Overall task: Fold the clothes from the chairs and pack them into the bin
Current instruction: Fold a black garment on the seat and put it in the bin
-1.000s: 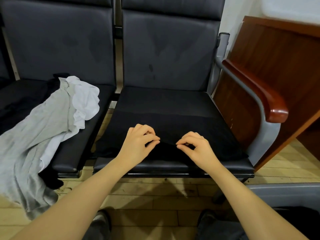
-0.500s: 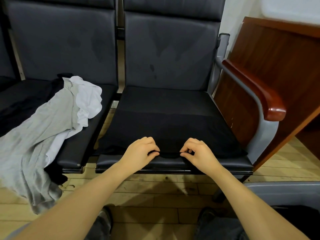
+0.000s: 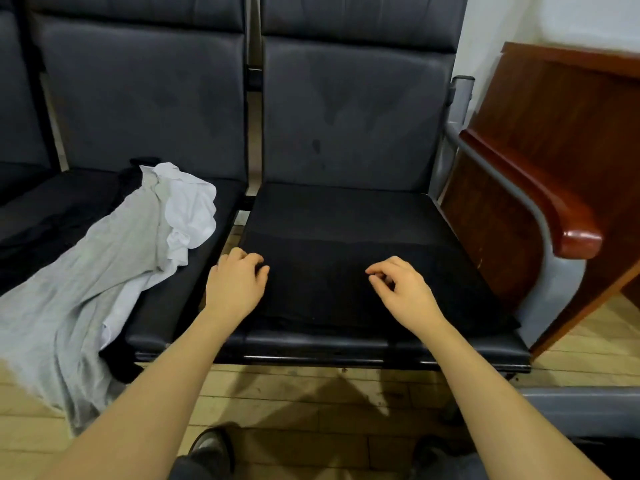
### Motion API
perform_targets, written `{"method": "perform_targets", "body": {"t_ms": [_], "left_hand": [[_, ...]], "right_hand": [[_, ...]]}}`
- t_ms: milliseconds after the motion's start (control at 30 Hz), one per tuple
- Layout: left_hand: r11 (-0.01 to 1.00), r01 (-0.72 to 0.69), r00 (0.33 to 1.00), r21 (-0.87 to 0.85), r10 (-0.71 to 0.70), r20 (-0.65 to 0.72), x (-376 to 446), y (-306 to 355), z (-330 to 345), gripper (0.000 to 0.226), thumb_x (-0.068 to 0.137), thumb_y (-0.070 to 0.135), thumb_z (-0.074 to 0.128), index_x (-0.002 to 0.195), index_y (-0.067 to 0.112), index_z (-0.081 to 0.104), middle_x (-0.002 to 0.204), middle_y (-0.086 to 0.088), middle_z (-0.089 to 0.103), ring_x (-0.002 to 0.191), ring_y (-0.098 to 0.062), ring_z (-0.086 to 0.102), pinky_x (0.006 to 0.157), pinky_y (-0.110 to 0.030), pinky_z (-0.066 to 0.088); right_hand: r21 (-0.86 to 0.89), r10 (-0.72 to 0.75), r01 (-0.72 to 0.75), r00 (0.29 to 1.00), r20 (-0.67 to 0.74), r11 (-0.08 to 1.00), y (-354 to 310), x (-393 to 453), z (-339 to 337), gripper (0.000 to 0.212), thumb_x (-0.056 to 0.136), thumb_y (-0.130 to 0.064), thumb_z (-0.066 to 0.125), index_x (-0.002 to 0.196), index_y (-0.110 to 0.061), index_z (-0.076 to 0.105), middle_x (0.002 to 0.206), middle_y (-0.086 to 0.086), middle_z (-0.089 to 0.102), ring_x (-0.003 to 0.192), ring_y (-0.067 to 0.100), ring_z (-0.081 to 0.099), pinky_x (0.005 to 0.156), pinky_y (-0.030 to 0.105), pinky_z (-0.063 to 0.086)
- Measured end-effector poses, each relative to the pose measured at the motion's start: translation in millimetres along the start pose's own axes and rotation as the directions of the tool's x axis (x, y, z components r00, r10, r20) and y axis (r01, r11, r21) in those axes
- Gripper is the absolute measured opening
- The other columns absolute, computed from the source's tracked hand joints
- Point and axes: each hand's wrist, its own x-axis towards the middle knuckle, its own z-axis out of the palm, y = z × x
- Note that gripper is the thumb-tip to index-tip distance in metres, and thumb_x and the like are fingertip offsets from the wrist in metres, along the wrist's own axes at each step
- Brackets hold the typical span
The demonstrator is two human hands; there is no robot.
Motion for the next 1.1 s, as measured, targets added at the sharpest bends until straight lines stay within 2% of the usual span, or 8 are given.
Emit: {"method": "perform_targets", "body": {"t_ms": [133, 233, 400, 500, 633, 767, 900, 1100], "left_hand": [[0.988, 0.143, 0.99, 0.059, -0.144, 0.003, 10, -15, 5, 0.037, 0.097, 0.033, 0.045, 0.128, 0.014, 0.053, 0.125, -0.013, 0.049, 0.113, -0.032, 0.046, 0.09, -0.042, 0.039], [0.968, 0.236, 0.969, 0.089, -0.241, 0.053, 15, -24, 9, 0.042, 0.098, 0.037, 0.04, 0.13, 0.01, 0.047, 0.124, -0.017, 0.052, 0.112, -0.036, 0.048, 0.089, -0.043, 0.039], [0.948, 0.298, 0.949, -0.109, -0.282, 0.139, 17, -26, 11, 0.043, 0.097, 0.034, 0.048, 0.133, 0.011, 0.044, 0.122, -0.011, 0.058, 0.11, -0.032, 0.054, 0.08, -0.039, 0.042], [0.964, 0.225, 0.974, -0.143, -0.221, 0.042, 16, -24, 10, 0.038, 0.094, 0.022, 0.053, 0.131, 0.013, 0.049, 0.118, -0.009, 0.059, 0.106, -0.027, 0.055, 0.08, -0.039, 0.046], [0.98, 0.108, 0.994, -0.166, -0.102, 0.045, 15, -21, 14, 0.042, 0.095, 0.013, 0.05, 0.137, 0.015, 0.043, 0.114, -0.012, 0.056, 0.098, -0.027, 0.055, 0.08, -0.037, 0.046], [0.919, 0.077, 0.997, -0.388, -0.077, 0.015, 15, -18, 7, 0.04, 0.097, 0.009, 0.044, 0.135, 0.021, 0.046, 0.11, -0.008, 0.048, 0.085, -0.017, 0.05, 0.076, -0.023, 0.036], [0.895, 0.045, 0.991, -0.444, -0.096, -0.094, 20, -12, -8, 0.031, 0.095, 0.005, 0.045, 0.121, 0.017, 0.057, 0.107, -0.007, 0.049, 0.085, -0.013, 0.047, 0.074, -0.01, 0.028], [0.85, -0.092, 0.971, -0.519, -0.039, -0.235, 21, 7, -39, 0.027, 0.091, 0.011, 0.058, 0.116, 0.022, 0.061, 0.107, 0.005, 0.06, 0.097, -0.001, 0.052, 0.082, -0.007, 0.036]], "right_hand": [[-0.082, 0.062, -0.061, 0.998, 0.017, 0.995, 3, 31, 24, 0.031, 0.097, -0.026, 0.05, 0.127, -0.021, 0.057, 0.125, -0.008, 0.053, 0.117, 0.013, 0.048, 0.095, 0.029, 0.04], [-0.194, 0.1, -0.069, 0.983, 0.156, 0.979, 8, 44, 42, 0.045, 0.1, -0.037, 0.04, 0.145, -0.028, 0.037, 0.152, -0.006, 0.032, 0.141, 0.017, 0.026, 0.112, 0.033, 0.023], [-0.35, 0.176, -0.059, 0.933, 0.313, 0.935, 23, 44, 45, 0.049, 0.101, -0.049, 0.02, 0.149, -0.041, 0.015, 0.158, -0.015, 0.006, 0.146, 0.008, 0.0, 0.117, 0.031, 0.001], [-0.362, 0.173, -0.049, 0.933, 0.317, 0.931, 26, 40, 39, 0.049, 0.101, -0.049, 0.02, 0.149, -0.041, 0.014, 0.158, -0.015, 0.006, 0.146, 0.006, 0.0, 0.117, 0.03, 0.0], [-0.338, 0.092, 0.013, 0.952, 0.293, 0.941, 22, 29, 34, 0.05, 0.1, -0.051, 0.026, 0.148, -0.042, 0.015, 0.158, -0.016, 0.009, 0.146, 0.007, 0.002, 0.116, 0.029, 0.002], [-0.329, 0.072, 0.054, 0.93, 0.361, 0.943, 15, 25, 35, 0.053, 0.097, -0.056, 0.024, 0.148, -0.045, 0.012, 0.158, -0.018, 0.006, 0.145, 0.004, 0.0, 0.117, 0.03, -0.001], [-0.348, 0.116, 0.017, 0.926, 0.358, 0.937, 1, 29, 47, 0.054, 0.098, -0.058, 0.021, 0.148, -0.044, 0.01, 0.158, -0.016, 0.003, 0.146, 0.007, -0.002, 0.118, 0.034, -0.003], [-0.219, 0.08, -0.011, 0.947, 0.31, 0.976, -45, 31, 80, 0.053, 0.098, -0.053, 0.032, 0.148, -0.038, 0.025, 0.158, -0.012, 0.015, 0.146, 0.01, 0.008, 0.117, 0.039, 0.002]]}}
